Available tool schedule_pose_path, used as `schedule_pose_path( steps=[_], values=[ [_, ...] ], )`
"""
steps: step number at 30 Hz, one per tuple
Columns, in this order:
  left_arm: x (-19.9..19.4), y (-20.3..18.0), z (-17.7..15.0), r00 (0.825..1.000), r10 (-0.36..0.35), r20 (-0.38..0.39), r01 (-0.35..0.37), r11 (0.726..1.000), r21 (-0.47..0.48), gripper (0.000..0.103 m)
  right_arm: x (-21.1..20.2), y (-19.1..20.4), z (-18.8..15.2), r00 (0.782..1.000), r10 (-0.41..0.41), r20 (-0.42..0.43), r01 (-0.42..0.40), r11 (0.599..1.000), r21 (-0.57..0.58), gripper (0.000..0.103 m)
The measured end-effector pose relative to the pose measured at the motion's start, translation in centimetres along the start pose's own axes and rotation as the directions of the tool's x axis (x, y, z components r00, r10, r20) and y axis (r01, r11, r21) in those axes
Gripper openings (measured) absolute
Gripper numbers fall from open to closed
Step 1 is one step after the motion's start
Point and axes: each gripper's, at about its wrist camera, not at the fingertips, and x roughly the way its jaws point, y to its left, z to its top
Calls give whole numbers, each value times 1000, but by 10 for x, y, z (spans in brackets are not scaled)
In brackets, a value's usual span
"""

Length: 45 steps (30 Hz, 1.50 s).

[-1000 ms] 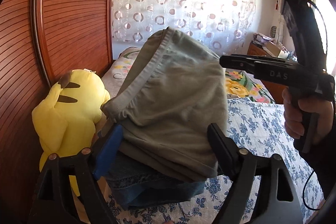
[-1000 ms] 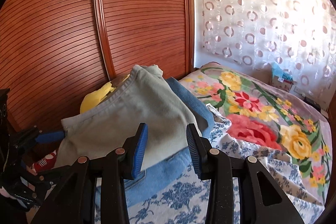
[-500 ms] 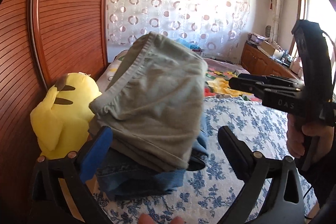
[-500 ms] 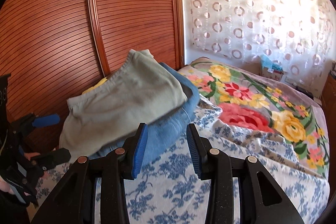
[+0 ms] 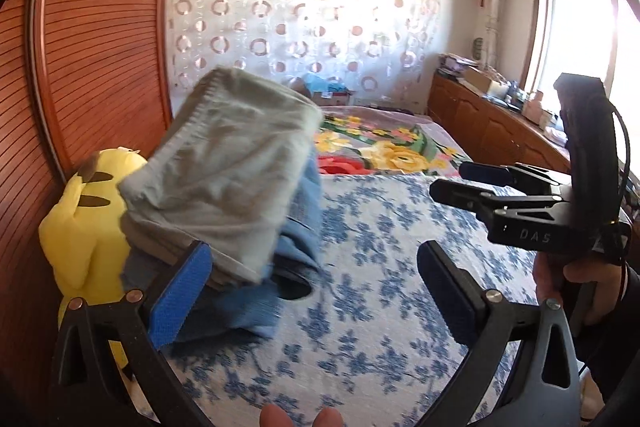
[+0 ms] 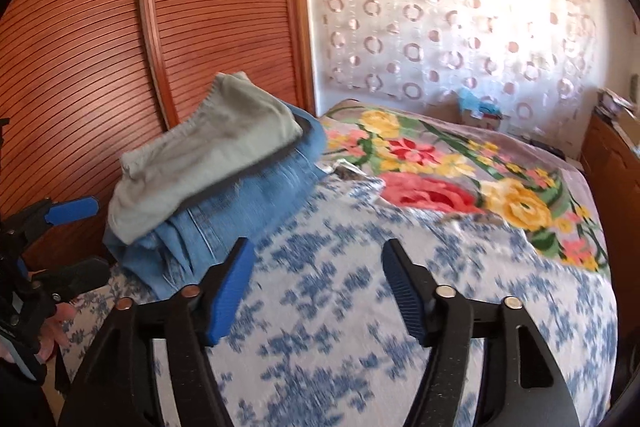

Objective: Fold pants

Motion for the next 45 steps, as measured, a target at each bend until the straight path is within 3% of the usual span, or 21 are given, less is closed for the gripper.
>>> schedule_pose_path(
  steps=[7,13,33,45],
  values=[
    [-1,-31,-16,999,-27,-28,29,999,38,102,-26,7,-23,996,-84,-12,84,996,43,74],
    [-3,-54,-33,993,-98,-58,101,994,42,102,-53,12,-43,992,-126,-14,127,987,97,75],
    [-48,-112,-57,997,-74,-23,75,994,84,102,-144,34,-88,976,-216,5,212,960,184,75],
    [-84,-132,-49,997,-55,47,48,991,126,102,-190,37,-96,963,-252,94,230,953,198,75]
  ],
)
